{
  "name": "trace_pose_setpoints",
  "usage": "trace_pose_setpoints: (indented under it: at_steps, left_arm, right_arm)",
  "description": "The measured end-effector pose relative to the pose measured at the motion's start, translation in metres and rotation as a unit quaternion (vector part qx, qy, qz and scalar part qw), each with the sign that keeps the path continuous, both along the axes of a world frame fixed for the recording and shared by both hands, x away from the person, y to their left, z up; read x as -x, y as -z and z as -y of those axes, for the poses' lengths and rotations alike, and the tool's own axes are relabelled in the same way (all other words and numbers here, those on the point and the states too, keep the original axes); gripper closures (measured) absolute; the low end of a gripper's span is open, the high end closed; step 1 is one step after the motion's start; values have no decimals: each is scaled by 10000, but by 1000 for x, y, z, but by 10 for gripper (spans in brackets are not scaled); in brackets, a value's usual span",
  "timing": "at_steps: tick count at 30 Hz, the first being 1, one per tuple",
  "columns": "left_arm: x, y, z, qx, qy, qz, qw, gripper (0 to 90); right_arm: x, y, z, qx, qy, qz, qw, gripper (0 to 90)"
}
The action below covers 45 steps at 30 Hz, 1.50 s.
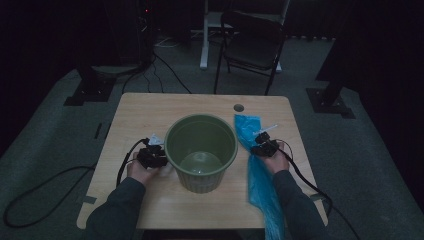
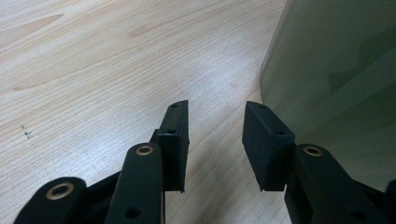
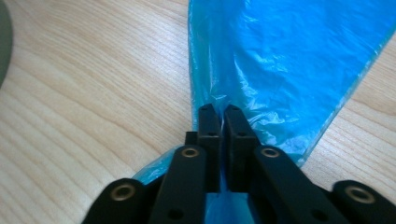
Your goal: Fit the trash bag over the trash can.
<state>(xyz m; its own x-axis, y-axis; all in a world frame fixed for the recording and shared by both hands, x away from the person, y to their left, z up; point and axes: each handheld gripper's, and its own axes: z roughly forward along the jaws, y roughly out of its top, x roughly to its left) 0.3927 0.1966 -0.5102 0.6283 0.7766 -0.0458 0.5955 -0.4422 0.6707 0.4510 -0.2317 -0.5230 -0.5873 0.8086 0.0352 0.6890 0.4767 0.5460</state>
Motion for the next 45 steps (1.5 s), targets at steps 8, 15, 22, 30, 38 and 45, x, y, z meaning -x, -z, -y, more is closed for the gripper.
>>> trace_pose_setpoints:
  at_steps: [8, 15, 22, 30, 38, 45]
  left_arm:
    - [0, 0, 0, 26, 14, -49, 10000, 609]
    - [0, 0, 0, 42, 6, -39, 10000, 604]
    - [0, 0, 0, 20, 5, -43, 10000, 602]
    - [0, 0, 0, 27, -10, -58, 10000, 601]
    - [0, 1, 0, 29, -14, -58, 10000, 600]
    - [-1, 1, 1, 29, -4, -66, 10000, 597]
  right_arm:
    - [5, 0, 1, 62, -374, 42, 9993, 894]
    - [9, -5, 2, 41, -560, 116, 9984, 893]
    - [15, -23, 7, -97, -719, 347, 9968, 893]
    - [20, -50, 9, -236, -934, 678, 9930, 894]
    - [24, -77, 11, -309, -1055, 909, 9898, 893]
    - [28, -98, 11, -398, -1181, 1112, 9860, 893]
